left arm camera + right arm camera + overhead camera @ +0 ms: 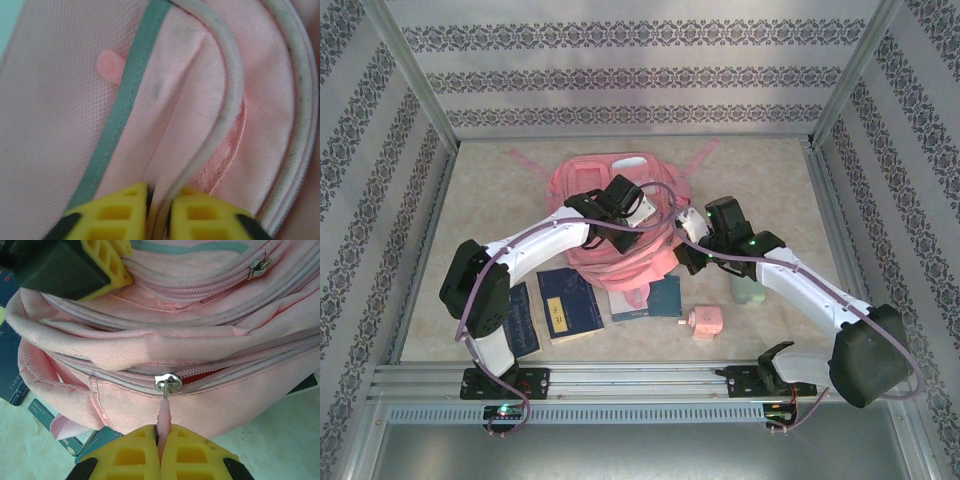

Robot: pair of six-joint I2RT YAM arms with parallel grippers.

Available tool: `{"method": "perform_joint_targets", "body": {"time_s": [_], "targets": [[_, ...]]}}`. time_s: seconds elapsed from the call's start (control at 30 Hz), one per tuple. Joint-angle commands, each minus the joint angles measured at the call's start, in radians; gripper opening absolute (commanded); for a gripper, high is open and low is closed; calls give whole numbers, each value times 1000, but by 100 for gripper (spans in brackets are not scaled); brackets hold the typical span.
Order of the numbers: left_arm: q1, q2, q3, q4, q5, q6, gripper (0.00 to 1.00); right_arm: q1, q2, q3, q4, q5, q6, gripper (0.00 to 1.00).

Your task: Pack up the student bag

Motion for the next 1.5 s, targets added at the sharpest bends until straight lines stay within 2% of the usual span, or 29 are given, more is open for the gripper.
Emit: {"method": "perform_joint_targets", "body": {"time_s": [0.0,0.2,0.53,0.67,0.8,0.97,1.23,1.47], "targets": [[27,-4,26,16,14,-41,0,16,-50,6,27,-15,7,0],[28,-24,72,-31,132,-136,0,35,-55,0,6,25,-19,0],[38,37,185,-129,283,-379,0,162,-84,-4,-8,151,-67,0],[50,23,188,-87,310,-465,0,205,-101,-10,-18,184,-79,0],[86,15,190,-31,384,-577,0,240,-121,-22,-19,203,-62,0],[107,2,202,-28,372,-596,0,281,-160,-20,-37,235,-46,0],[179,-22,191,50,442,-715,0,319,-180,-13,-88,235,-26,0],[185,7,292,39,478,-789,0,360,-141,41,-73,247,24,0]]}}
